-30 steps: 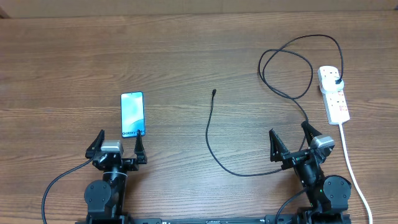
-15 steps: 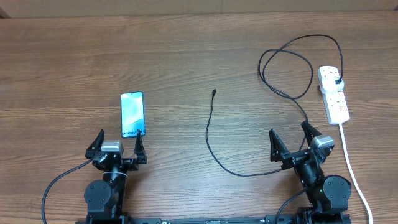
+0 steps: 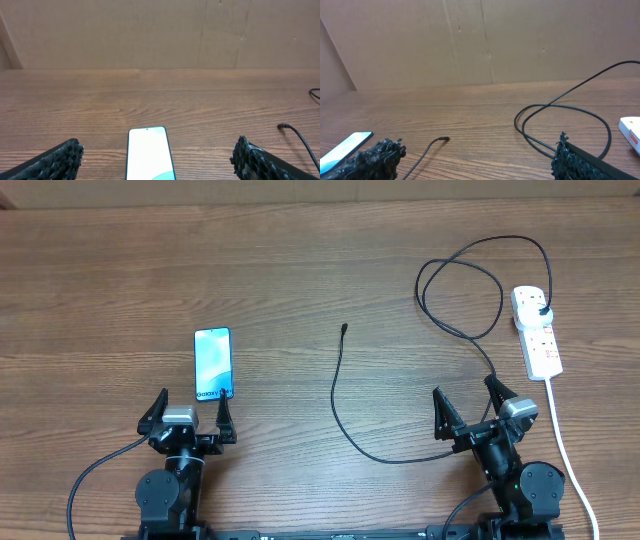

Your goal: Plug charger to phone and switch on socket

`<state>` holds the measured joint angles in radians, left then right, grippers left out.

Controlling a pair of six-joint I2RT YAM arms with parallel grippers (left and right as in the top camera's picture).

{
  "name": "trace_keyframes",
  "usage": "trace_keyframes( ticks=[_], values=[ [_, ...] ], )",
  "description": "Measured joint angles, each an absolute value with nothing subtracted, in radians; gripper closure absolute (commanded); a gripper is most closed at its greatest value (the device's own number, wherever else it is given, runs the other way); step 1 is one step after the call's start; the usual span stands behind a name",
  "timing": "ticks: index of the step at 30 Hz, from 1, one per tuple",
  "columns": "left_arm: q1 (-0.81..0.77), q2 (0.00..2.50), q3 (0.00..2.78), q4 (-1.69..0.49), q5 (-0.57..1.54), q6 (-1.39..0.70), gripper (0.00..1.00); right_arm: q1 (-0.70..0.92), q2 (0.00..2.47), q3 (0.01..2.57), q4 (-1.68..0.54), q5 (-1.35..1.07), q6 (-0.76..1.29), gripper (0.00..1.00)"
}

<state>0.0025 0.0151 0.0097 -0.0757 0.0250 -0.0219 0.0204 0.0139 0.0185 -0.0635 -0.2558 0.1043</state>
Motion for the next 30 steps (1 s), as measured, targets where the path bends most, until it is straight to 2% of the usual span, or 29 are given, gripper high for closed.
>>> trace_keyframes(
  ticks=[30],
  values=[
    [0.003,0.015,0.01,-0.074,0.041,-0.025,0.01,0.02,0.014,0.019,-0.064,-0.256,0.104,0.0]
  ],
)
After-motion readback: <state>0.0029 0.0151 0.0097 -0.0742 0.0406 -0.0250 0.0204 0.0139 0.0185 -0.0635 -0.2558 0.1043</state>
